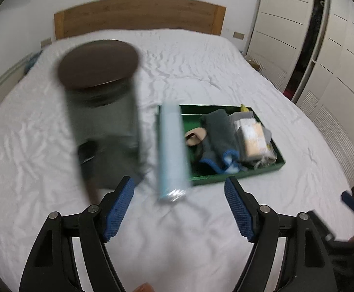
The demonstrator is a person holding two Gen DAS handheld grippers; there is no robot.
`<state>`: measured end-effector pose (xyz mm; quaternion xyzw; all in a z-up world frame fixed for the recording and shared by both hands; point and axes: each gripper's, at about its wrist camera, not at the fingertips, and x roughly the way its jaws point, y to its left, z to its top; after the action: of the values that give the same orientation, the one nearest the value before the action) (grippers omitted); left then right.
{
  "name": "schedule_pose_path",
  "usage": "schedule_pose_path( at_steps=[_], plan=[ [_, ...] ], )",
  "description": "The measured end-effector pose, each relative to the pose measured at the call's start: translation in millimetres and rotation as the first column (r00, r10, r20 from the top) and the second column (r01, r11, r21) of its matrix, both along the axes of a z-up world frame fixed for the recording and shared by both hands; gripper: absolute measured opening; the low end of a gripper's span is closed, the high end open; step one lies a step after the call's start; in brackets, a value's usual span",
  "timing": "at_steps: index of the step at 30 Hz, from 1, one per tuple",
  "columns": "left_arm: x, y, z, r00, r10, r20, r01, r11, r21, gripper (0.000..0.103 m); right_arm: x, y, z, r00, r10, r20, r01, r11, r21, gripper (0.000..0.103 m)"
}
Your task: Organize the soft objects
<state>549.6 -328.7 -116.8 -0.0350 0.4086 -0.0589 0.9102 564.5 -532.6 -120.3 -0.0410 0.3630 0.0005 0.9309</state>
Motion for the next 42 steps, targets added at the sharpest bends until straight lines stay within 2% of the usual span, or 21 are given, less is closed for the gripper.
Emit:
schedule_pose_path(
  at_steps=[2,5,10,14,17,21,27,32,36,42],
  plan=[
    [-21.3,19.2,-2.3,1.000,-0.007,0.017,0.008,1.000,-0.013,0.081,-23.3,12.9,-0.5,1.000,-0.014,0.014,0.014,1.000,0.001,0.103],
    [-55.3,49.2,-11.7,0.997,-0.056,0.044,0.057,0.998,-0.040,0.082,-62.4,45.0,-6.0,0.998,-0.036,0.060,0.038,0.999,-0.017,0.103],
    [-102.3,90.7,-30.8,0.989,-0.093,0.118,0.095,0.995,-0.014,0.085,-112.1,94.6,-23.6,0.990,-0.055,0.130,0.055,0.998,-0.003,0.103],
    [-125.7,118.6,-43.8,0.986,-0.097,0.139,0.100,0.995,-0.020,0.085,-144.5,121.6,-40.0,0.981,-0.086,0.173,0.090,0.996,-0.013,0.103],
    [-142.4,132.3,-52.0,0.986,-0.102,0.135,0.106,0.994,-0.023,0.085,-161.6,138.2,-51.1,0.976,-0.101,0.195,0.107,0.994,-0.023,0.103],
    [-165.1,142.2,-58.3,0.980,-0.103,0.169,0.104,0.995,0.007,0.085,-175.4,154.0,-61.3,0.972,-0.106,0.210,0.114,0.993,-0.027,0.103],
    [-185.8,159.6,-67.9,0.983,-0.087,0.159,0.088,0.996,0.001,0.085,-184.1,173.6,-65.4,0.973,-0.070,0.220,0.079,0.996,-0.035,0.103],
    [-194.0,167.6,-65.0,0.986,-0.065,0.156,0.060,0.998,0.034,0.085,-190.0,180.8,-63.8,0.978,-0.054,0.202,0.058,0.998,-0.016,0.103],
    [-207.5,170.8,-51.0,0.987,-0.069,0.145,0.063,0.997,0.045,0.085,-205.4,184.8,-47.2,0.985,-0.034,0.172,0.040,0.999,-0.034,0.103],
    [-242.1,179.1,-31.3,0.994,-0.066,0.091,0.067,0.998,-0.007,0.085,-253.1,193.0,-9.5,0.987,0.006,0.161,0.001,0.999,-0.044,0.103]
  ],
)
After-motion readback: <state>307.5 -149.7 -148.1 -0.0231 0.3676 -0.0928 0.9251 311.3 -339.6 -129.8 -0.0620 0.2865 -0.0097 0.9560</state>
